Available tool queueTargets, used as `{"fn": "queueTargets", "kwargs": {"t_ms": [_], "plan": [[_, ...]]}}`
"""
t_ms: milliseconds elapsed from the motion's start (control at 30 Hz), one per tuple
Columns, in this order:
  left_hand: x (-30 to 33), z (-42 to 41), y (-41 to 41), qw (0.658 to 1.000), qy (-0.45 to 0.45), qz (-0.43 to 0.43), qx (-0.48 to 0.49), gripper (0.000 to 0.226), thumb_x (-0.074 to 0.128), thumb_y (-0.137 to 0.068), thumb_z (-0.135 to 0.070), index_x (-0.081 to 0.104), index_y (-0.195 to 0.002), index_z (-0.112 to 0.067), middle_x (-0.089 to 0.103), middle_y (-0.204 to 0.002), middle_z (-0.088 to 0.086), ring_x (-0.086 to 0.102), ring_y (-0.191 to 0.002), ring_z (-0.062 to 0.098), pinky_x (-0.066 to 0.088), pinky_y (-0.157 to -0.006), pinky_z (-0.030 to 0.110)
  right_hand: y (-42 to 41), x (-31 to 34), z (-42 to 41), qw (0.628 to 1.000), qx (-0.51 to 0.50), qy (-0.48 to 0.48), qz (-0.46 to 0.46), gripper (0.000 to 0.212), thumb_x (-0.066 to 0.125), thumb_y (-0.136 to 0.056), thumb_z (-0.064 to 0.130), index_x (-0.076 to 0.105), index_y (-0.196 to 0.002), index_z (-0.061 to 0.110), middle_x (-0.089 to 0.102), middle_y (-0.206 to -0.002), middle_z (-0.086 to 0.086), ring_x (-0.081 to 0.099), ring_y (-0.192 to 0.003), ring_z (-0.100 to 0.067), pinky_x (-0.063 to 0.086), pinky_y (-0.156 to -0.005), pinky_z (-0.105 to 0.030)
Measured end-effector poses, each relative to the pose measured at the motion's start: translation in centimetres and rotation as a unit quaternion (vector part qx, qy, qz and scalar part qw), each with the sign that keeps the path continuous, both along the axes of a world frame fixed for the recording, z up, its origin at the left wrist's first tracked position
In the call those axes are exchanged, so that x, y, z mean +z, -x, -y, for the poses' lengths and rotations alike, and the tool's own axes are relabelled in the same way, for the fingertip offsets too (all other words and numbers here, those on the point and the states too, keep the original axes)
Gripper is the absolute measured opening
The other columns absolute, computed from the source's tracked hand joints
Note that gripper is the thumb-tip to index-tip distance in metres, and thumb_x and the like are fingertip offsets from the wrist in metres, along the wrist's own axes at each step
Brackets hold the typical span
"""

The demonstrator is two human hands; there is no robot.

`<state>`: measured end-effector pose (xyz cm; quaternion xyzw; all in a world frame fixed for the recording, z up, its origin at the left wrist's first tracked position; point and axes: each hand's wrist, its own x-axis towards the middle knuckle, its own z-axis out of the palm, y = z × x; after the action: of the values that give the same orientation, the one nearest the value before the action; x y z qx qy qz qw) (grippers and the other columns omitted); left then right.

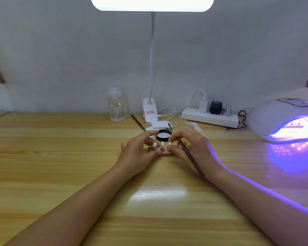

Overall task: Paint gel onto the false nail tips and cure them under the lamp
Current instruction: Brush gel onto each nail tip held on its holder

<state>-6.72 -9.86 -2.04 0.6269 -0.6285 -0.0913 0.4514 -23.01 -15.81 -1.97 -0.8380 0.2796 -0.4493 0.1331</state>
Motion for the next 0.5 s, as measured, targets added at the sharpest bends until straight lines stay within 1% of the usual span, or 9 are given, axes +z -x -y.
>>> {"fn": "queueTargets", "kwargs": {"t_ms": [133, 233, 333, 433, 500], "plan": [[0.0, 0.1, 0.0, 1.000, -0.003, -0.005, -0.005, 0.050, 0.073, -0.075, -0.022, 0.053, -0.121, -0.027, 0.059, -0.080, -0.020, 0.057, -0.096, 0.004, 0.033, -0.102, 0.045, 0.1, 0.1, -0.1, 1.000, -0.009, 0.004, -0.004, 0.020, 0.077, -0.073, 0.022, 0.064, -0.087, 0.020, 0.059, -0.087, 0.014, 0.053, -0.085, -0.001, 0.044, -0.069, -0.015], [0.0, 0.1, 0.1, 1.000, -0.004, -0.006, -0.002, 0.048, 0.073, -0.075, -0.023, 0.054, -0.119, -0.027, 0.060, -0.081, -0.019, 0.058, -0.094, 0.004, 0.033, -0.102, 0.045, 0.5, 0.4, -0.2, 1.000, -0.016, -0.001, -0.010, 0.025, 0.078, -0.071, 0.026, 0.064, -0.090, 0.021, 0.057, -0.089, 0.018, 0.055, -0.086, -0.002, 0.045, -0.073, -0.014], [0.1, 0.1, 0.0, 1.000, -0.009, -0.008, 0.003, 0.048, 0.073, -0.075, -0.023, 0.054, -0.119, -0.028, 0.060, -0.083, -0.019, 0.058, -0.094, 0.003, 0.032, -0.104, 0.044, 1.1, 0.6, -0.3, 0.999, -0.034, 0.007, -0.024, 0.024, 0.077, -0.071, 0.028, 0.063, -0.089, 0.022, 0.050, -0.081, 0.025, 0.054, -0.075, 0.007, 0.041, -0.070, -0.006], [0.1, 0.1, 0.0, 1.000, -0.019, 0.000, 0.010, 0.050, 0.072, -0.076, -0.025, 0.051, -0.122, -0.027, 0.059, -0.085, -0.019, 0.056, -0.093, 0.000, 0.028, -0.105, 0.042, 1.2, 0.6, -0.3, 0.998, -0.046, 0.026, -0.040, 0.019, 0.076, -0.074, 0.023, 0.064, -0.088, 0.019, 0.051, -0.079, 0.022, 0.052, -0.077, 0.000, 0.038, -0.071, -0.004], [0.1, 0.1, 0.0, 1.000, -0.022, 0.002, 0.013, 0.052, 0.071, -0.076, -0.025, 0.050, -0.124, -0.026, 0.059, -0.086, -0.019, 0.054, -0.093, 0.000, 0.028, -0.105, 0.040, 1.2, 0.6, -0.3, 0.997, -0.046, 0.049, -0.044, 0.017, 0.076, -0.074, 0.018, 0.065, -0.087, 0.015, 0.055, -0.082, 0.015, 0.052, -0.080, -0.005, 0.036, -0.071, -0.008]]}}
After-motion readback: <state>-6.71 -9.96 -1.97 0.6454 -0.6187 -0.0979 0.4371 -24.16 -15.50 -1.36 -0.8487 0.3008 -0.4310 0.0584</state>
